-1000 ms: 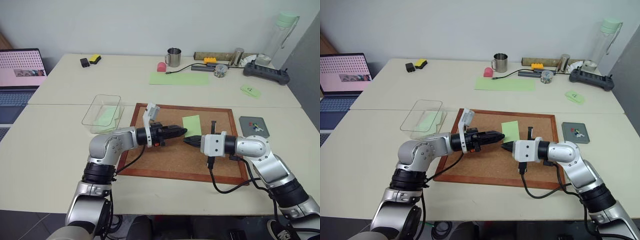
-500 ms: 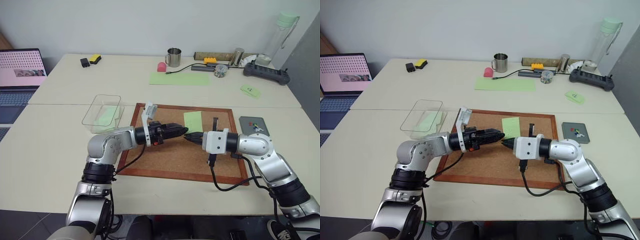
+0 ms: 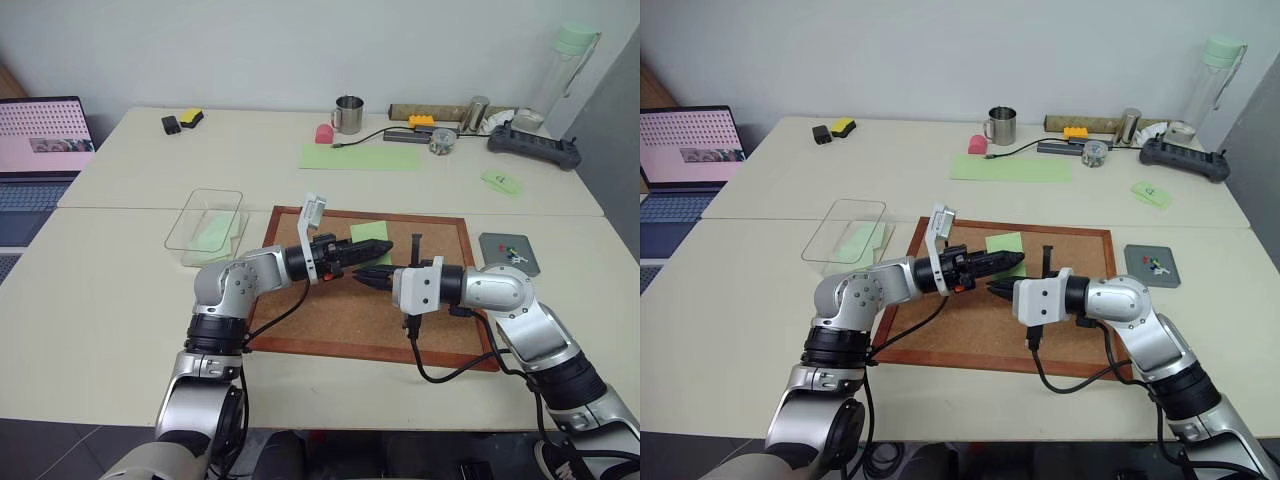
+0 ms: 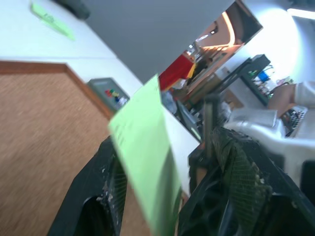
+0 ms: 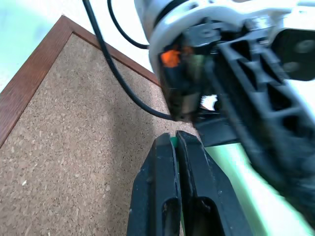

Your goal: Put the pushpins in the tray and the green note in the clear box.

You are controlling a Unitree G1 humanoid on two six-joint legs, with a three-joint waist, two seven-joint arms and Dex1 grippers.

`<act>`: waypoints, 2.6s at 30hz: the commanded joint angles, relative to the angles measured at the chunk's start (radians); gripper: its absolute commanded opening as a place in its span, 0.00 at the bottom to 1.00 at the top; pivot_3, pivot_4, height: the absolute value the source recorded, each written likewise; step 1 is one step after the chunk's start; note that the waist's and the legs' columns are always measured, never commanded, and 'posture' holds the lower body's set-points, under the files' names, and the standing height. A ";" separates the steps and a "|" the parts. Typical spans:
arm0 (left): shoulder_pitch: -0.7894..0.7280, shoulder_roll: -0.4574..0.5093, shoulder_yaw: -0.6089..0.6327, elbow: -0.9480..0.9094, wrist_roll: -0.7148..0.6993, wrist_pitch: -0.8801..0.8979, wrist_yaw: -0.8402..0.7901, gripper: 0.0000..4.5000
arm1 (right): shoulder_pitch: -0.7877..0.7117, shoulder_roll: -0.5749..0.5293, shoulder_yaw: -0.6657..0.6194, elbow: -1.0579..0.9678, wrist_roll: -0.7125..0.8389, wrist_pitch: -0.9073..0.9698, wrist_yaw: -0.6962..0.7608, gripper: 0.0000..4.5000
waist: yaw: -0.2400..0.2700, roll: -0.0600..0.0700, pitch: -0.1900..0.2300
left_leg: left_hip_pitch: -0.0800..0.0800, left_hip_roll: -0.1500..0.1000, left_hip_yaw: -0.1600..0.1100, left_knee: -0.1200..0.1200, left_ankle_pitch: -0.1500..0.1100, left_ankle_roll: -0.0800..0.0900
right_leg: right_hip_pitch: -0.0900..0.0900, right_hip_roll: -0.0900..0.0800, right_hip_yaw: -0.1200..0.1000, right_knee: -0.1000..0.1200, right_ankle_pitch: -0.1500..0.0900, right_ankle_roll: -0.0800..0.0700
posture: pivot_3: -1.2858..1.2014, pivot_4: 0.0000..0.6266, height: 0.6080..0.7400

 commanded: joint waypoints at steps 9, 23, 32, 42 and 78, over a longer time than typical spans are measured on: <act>0.030 0.035 0.003 -0.067 -0.035 -0.005 -0.031 0.11 | -0.007 -0.009 -0.018 -0.005 0.012 -0.032 -0.002 0.00 | -0.001 0.000 0.000 | 0.000 0.000 0.000 0.000 0.001 -0.001 | 0.000 0.000 0.000 0.000 0.000 0.000 | 0.52 0.24 1.00; 0.045 0.088 -0.105 -0.046 0.108 -0.151 -0.069 0.01 | -0.004 -0.009 -0.026 -0.022 0.011 -0.024 -0.013 0.00 | 0.000 0.000 0.000 | 0.000 0.000 0.000 0.000 0.001 -0.001 | 0.000 0.000 0.000 0.000 0.000 0.000 | 0.52 0.24 1.00; 0.008 0.097 -0.156 0.047 0.236 -0.352 -0.093 0.01 | 0.022 -0.031 -0.060 -0.078 0.037 0.010 -0.015 0.00 | 0.000 0.000 0.000 | 0.000 0.000 0.000 0.000 -0.001 0.001 | 0.000 0.000 0.000 0.000 0.000 0.000 | 0.52 0.24 1.00; -0.022 0.103 -0.176 -0.004 0.274 -0.415 -0.121 0.01 | 0.142 0.000 -0.245 -0.182 0.167 0.261 -0.144 0.00 | 0.002 0.000 0.000 | 0.000 0.000 0.000 0.000 -0.002 0.003 | 0.000 0.000 0.000 0.000 0.000 0.000 | 0.52 0.24 1.00; -0.079 0.085 -0.325 -0.139 0.436 -0.721 -0.209 0.00 | -0.013 -0.045 -0.690 0.453 0.388 0.638 -0.409 0.78 | -0.002 0.003 0.001 | 0.000 -0.002 0.003 0.000 -0.002 0.003 | 0.000 0.000 0.004 0.001 0.000 0.000 | 0.52 0.24 1.00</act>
